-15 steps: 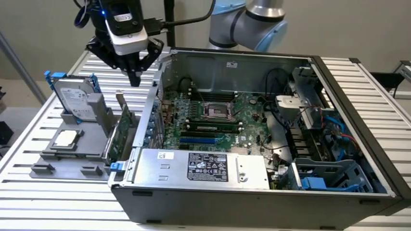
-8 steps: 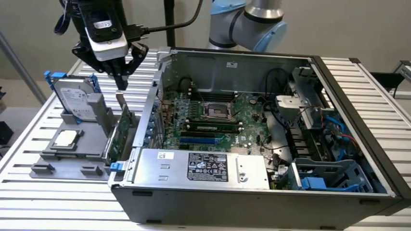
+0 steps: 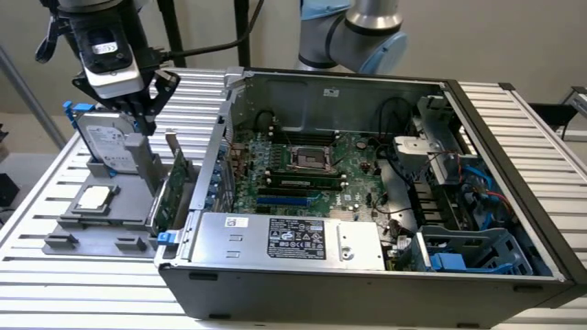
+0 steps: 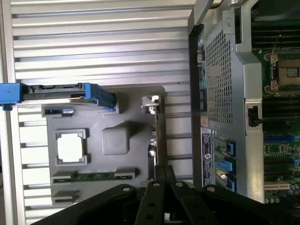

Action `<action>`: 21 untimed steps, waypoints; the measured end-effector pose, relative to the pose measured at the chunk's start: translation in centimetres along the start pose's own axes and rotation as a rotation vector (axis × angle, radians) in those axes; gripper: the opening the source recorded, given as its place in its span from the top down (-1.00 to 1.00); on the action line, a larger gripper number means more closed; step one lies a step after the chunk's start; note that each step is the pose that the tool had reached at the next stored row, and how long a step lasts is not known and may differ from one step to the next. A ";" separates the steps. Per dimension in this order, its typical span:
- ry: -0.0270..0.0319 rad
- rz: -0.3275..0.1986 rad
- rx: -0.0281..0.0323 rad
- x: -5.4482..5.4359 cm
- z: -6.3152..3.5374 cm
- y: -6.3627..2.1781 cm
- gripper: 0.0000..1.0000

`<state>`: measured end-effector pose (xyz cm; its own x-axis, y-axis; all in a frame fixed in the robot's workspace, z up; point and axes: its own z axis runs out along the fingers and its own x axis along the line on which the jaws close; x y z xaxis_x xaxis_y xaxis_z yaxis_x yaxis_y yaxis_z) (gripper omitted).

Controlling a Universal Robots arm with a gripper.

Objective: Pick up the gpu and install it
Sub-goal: 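Reach for the gpu, then pick up the gpu and move the gpu toward the slot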

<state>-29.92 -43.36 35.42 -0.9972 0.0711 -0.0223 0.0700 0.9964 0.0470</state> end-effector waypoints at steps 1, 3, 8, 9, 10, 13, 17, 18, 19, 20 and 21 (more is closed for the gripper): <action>-0.0002 0.000 -0.0001 0.4 0.06 -0.16 0.79; 0.0000 0.000 0.0000 1.0 0.08 -0.67 0.79; -0.0001 0.000 0.0000 1.1 0.07 -0.89 0.79; 0.0000 0.000 0.0000 1.1 0.07 -0.89 0.79; 0.0000 0.000 0.0000 1.1 0.07 -0.89 0.79; -0.0001 0.000 0.0000 1.1 0.07 -0.89 0.79; -0.0001 0.000 0.0000 1.1 0.07 -0.89 0.79; -0.0001 0.000 0.0000 1.1 0.07 -0.89 0.79; -0.0001 0.000 0.0000 1.1 0.07 -0.89 0.79; -0.0001 0.000 0.0000 1.1 0.07 -0.89 0.79; -0.0001 0.000 0.0000 1.1 0.07 -0.89 0.76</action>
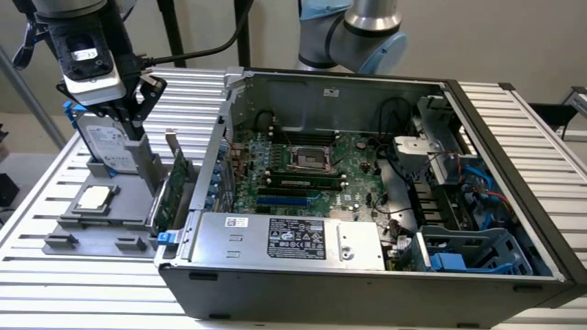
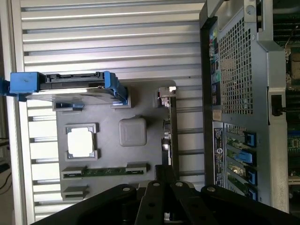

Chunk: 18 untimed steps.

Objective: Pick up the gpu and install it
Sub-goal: 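Pick up the gpu and move the gpu toward the slot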

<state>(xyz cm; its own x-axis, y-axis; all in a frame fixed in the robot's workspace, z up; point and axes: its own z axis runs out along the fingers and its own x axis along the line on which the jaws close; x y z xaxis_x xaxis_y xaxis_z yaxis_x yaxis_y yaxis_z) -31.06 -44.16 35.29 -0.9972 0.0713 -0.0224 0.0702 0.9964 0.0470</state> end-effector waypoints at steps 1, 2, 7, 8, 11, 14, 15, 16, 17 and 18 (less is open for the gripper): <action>0.0000 0.000 0.0000 0.0 0.00 0.00 0.65; 0.0000 0.000 0.0000 0.0 0.00 0.00 0.65; -0.0002 0.000 0.0016 0.0 0.03 -0.01 0.28; -0.0004 0.000 0.0027 0.0 0.12 -0.01 0.15; -0.0010 0.000 0.0038 0.0 0.66 -0.09 0.15; -0.0010 0.000 0.0038 0.0 1.19 -0.32 0.15; -0.0010 0.000 0.0038 0.0 1.36 -0.40 0.15; -0.0010 0.000 0.0038 0.0 1.54 -0.50 0.15; -0.0010 0.000 0.0038 -0.1 1.72 -0.61 0.15; -0.0010 0.000 0.0038 -0.1 1.90 -0.72 0.15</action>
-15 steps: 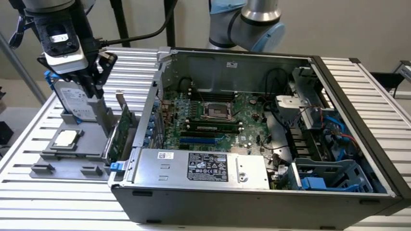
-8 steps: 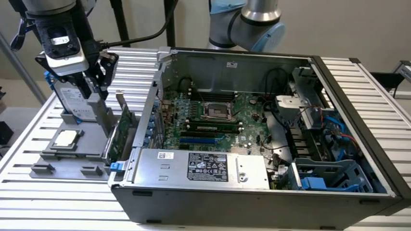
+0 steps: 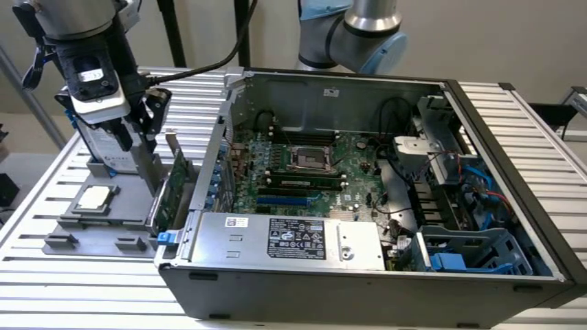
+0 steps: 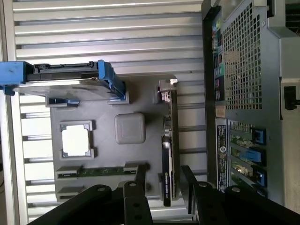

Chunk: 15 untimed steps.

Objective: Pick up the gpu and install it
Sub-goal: 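Pick up the gpu and move the gpu toward the slot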

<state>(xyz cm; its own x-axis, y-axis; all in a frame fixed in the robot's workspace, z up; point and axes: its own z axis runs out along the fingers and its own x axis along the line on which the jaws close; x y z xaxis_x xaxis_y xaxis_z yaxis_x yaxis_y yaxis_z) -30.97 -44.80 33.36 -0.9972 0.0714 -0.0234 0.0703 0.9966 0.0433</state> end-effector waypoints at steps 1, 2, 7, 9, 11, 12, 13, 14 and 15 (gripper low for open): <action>-0.0001 0.000 -0.0001 -0.1 0.18 -0.11 0.15; 0.0000 0.000 0.0000 -0.1 0.37 -0.24 0.15; 0.0000 0.000 0.0000 -0.6 1.26 -0.85 0.15; 0.0000 0.000 0.0000 -0.8 1.62 -1.06 0.15; 0.0000 0.000 0.0000 -1.0 1.97 -1.27 0.15; 0.0000 0.000 0.0000 -1.1 2.16 -1.36 0.15; 0.0000 0.000 0.0000 -1.2 2.33 -1.44 0.15; 0.0000 0.000 0.0000 -1.3 2.52 -1.49 0.15; -0.0001 0.000 -0.0001 -1.4 2.72 -1.54 0.15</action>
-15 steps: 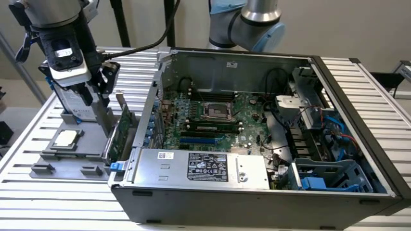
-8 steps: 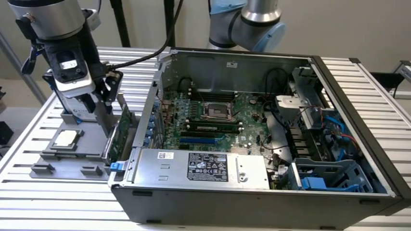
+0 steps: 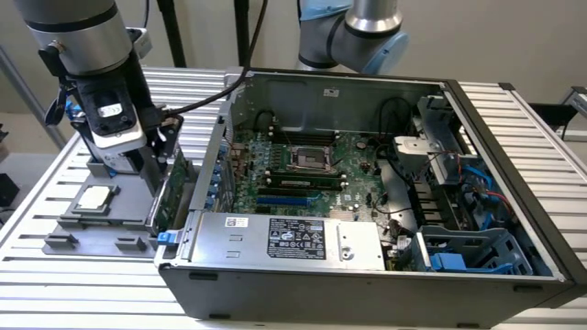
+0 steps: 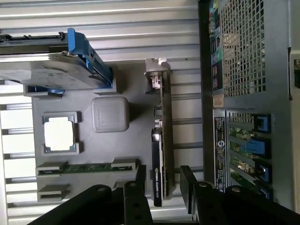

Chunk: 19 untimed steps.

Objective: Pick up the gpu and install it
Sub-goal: 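Pick up the gpu and move the gpu toward the slot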

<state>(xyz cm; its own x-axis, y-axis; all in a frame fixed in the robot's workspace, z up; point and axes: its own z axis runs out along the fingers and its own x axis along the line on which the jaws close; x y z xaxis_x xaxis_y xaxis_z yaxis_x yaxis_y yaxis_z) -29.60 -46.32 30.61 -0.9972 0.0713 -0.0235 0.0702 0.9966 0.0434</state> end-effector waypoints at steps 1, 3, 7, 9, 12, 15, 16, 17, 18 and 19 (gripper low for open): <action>0.0001 0.000 0.0001 0.0 0.17 -0.02 0.15; 0.0001 0.000 0.0002 0.0 0.53 -0.04 0.15; 0.0001 0.000 0.0001 0.0 1.26 -0.07 0.15; 0.0001 0.000 0.0002 0.0 1.62 -0.09 0.15; 0.0000 0.000 0.0001 0.0 2.17 -0.11 0.15; -0.0005 0.001 -0.0003 0.0 2.70 -0.13 0.15; -0.0009 0.001 -0.0007 0.0 2.88 -0.14 0.15; -0.0014 0.001 -0.0013 0.0 3.06 -0.14 0.15; -0.0017 0.001 -0.0021 0.0 3.24 -0.13 0.15; -0.0018 0.001 -0.0030 0.1 3.41 -0.13 0.15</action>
<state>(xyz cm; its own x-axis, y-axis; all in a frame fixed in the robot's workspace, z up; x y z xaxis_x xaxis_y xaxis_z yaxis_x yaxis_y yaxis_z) -29.57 -46.31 27.20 -0.9970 0.0726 -0.0252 0.0713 0.9964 0.0464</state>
